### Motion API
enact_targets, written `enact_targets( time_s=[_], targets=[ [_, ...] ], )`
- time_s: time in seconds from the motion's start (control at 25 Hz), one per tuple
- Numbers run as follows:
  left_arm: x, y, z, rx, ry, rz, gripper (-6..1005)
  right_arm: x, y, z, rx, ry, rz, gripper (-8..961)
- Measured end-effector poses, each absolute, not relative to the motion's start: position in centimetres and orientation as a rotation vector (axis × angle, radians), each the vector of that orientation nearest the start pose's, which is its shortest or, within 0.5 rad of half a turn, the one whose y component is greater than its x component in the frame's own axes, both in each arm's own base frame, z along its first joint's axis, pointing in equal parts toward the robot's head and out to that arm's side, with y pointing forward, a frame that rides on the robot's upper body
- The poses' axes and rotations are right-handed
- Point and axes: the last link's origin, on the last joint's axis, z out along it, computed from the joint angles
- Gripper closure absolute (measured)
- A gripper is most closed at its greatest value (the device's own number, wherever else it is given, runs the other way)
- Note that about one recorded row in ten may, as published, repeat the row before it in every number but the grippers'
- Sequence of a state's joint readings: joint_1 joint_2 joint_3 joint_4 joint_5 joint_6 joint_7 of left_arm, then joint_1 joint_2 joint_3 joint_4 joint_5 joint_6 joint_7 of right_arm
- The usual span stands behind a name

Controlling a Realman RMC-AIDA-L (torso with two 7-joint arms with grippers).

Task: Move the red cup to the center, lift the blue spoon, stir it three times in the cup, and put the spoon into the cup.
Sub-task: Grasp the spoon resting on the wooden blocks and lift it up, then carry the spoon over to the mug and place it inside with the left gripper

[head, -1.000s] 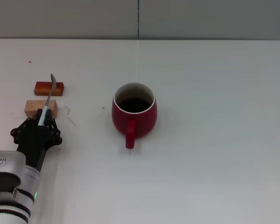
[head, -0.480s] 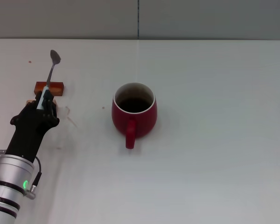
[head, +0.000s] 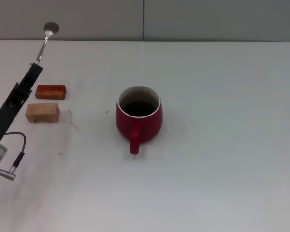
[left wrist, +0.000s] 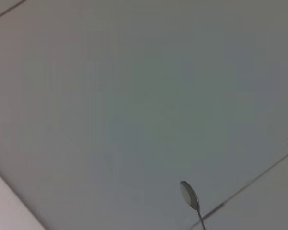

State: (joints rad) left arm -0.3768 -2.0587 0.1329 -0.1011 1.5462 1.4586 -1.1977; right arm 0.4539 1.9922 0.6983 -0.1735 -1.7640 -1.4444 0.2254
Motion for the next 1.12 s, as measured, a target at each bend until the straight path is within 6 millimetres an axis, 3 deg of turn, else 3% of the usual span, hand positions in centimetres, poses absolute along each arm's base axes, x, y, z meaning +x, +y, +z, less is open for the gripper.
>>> enact_targets(
  time_s=[0.24,0.28,0.36,0.48,0.68,1.12],
  targets=[
    [-31.4,29.5,2.6,-1.684,-1.263,-1.625,858,39.0,30.1,12.8,-1.149,0.320,0.592,370],
    [-30.6,30.0,4.3,-1.787,-1.195,-1.640,858,39.0,30.1,12.6,-1.150,0.326,0.595,370],
    [-30.3,30.2,4.9,-1.824,-1.172,-1.639,858,38.9,30.1,12.5,-1.150,0.327,0.596,370],
    [-28.9,31.4,8.0,-2.023,-1.062,-1.546,858,38.8,30.0,12.2,-1.150,0.330,0.602,370],
    [-27.9,32.6,10.6,-2.145,-0.965,-1.437,858,38.8,29.8,11.8,-1.134,0.341,0.609,370],
    [-23.3,34.9,13.9,-2.450,-0.708,-1.120,858,39.0,29.0,10.5,-1.103,0.379,0.601,370]
  ],
)
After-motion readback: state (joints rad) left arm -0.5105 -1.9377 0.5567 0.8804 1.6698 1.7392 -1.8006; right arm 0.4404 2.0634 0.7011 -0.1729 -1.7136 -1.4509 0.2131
